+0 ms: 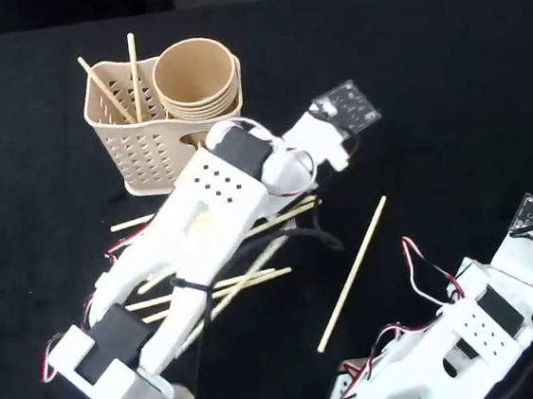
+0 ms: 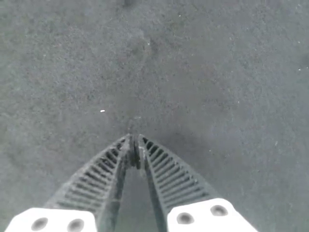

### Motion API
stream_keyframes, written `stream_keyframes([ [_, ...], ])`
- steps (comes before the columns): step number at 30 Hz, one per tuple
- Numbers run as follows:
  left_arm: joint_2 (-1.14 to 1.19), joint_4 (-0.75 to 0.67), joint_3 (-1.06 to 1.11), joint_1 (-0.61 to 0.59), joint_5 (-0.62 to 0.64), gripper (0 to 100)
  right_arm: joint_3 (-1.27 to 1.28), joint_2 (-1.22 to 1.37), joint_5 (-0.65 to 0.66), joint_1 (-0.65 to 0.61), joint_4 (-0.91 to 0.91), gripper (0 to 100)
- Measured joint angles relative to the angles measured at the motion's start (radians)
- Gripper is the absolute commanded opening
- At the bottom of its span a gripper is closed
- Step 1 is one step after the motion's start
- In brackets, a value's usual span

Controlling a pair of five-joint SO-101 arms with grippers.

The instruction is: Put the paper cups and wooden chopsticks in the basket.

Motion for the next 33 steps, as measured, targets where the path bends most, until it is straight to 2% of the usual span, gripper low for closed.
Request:
stream_keyframes([
  [4,0.000,-0.009,-0.031,0.008,0.012,3,0.000,0.000,0.000,0.000,0.000,1.5],
  [13,-0.017,-0.048,-0.087,-0.002,0.149,3,0.000,0.000,0.000,0.000,0.000,1.5],
  [23,-0.244,-0.052,-0.103,-0.018,0.270,3,0.000,0.000,0.000,0.000,0.000,1.5],
  [30,-0.356,-0.120,-0.103,-0.080,0.385,3,0.000,0.000,0.000,0.000,0.000,1.5],
  [33,-0.387,-0.143,-0.103,-0.091,0.396,3,0.000,0.000,0.000,0.000,0.000,1.5],
])
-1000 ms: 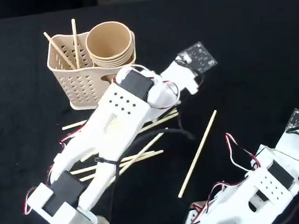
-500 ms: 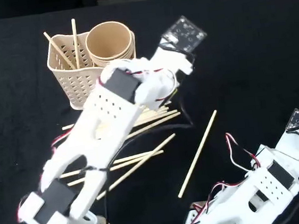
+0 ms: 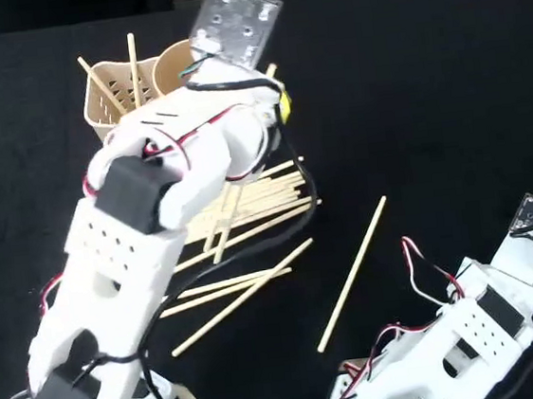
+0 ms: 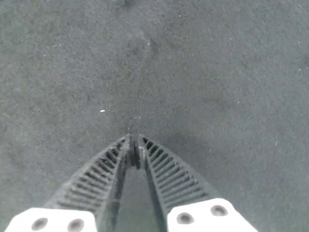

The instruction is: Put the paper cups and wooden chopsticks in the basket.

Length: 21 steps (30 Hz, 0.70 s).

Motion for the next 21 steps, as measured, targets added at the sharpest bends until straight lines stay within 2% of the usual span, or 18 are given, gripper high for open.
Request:
stream_keyframes([
  [6,-0.037,-0.017,-0.049,-0.008,0.000,3,0.000,0.000,0.000,0.000,0.000,1.5],
  [10,-0.041,-0.014,-0.146,-0.049,0.051,3,0.000,0.000,0.000,0.000,0.000,1.5],
  [17,-0.046,0.069,-0.420,-0.189,0.101,3,0.000,0.000,0.000,0.000,0.000,1.5],
  [21,-0.049,0.061,-0.537,-0.361,0.130,3,0.000,0.000,0.000,0.000,0.000,1.5],
])
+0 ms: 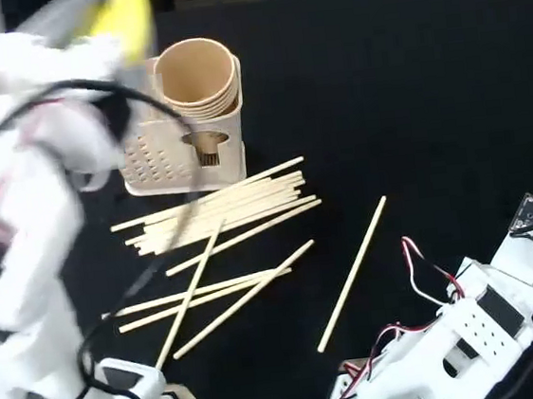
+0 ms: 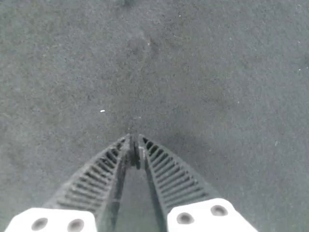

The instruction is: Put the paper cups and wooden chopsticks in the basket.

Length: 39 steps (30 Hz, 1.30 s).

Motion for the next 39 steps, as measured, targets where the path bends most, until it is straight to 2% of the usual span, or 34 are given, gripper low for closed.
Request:
stream_keyframes([
  [5,0.041,-0.132,0.021,-0.189,0.015,3,0.000,0.000,0.000,0.000,0.000,1.5],
  [10,0.092,-0.287,0.094,-0.265,0.021,3,0.000,0.000,0.000,0.000,0.000,1.5],
  [19,0.186,-0.500,0.318,-0.278,0.103,3,0.000,0.000,0.000,0.000,0.000,1.5],
  [27,0.193,-0.516,0.388,-0.276,0.104,3,0.000,0.000,0.000,0.000,0.000,1.5],
  [34,0.195,-0.516,0.546,-0.264,0.104,4,0.000,0.000,0.000,0.000,0.000,1.5],
  [36,0.195,-0.516,0.598,-0.241,0.104,8,0.000,0.000,0.000,0.000,0.000,1.5],
  [39,0.190,-0.520,0.664,-0.178,0.032,24,0.000,0.000,0.000,0.000,0.000,1.5],
])
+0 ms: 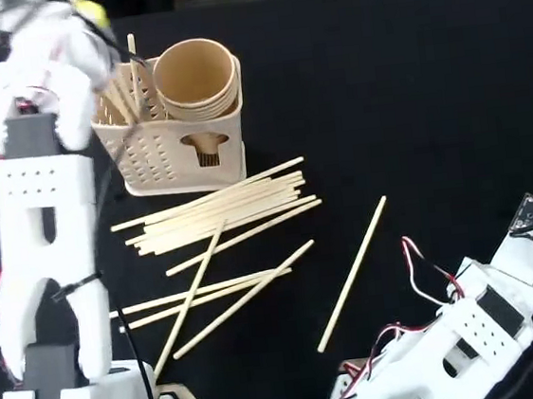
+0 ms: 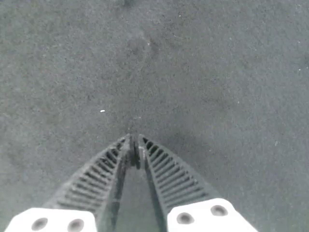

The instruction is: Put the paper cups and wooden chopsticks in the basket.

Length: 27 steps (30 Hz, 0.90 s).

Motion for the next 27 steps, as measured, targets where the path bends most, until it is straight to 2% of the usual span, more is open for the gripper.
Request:
stream_keyframes([
  [2,-0.014,0.020,0.035,0.048,-0.068,28,0.000,0.000,0.000,0.000,0.000,1.5],
  [5,-0.035,0.057,0.080,0.103,-0.140,26,0.000,0.000,0.000,0.000,0.000,1.5],
  [14,-0.292,0.192,0.083,0.117,-0.235,26,0.000,0.000,0.000,0.000,0.000,1.5],
  [18,-0.422,0.338,0.084,0.158,-0.264,26,0.000,0.000,0.000,0.000,0.000,1.5],
  [24,-0.485,0.669,0.141,0.331,-0.453,23,0.000,0.000,0.028,0.026,0.000,1.5],
  [27,-0.482,0.819,0.227,0.353,-0.532,22,0.000,0.000,0.046,0.060,0.006,1.5],
])
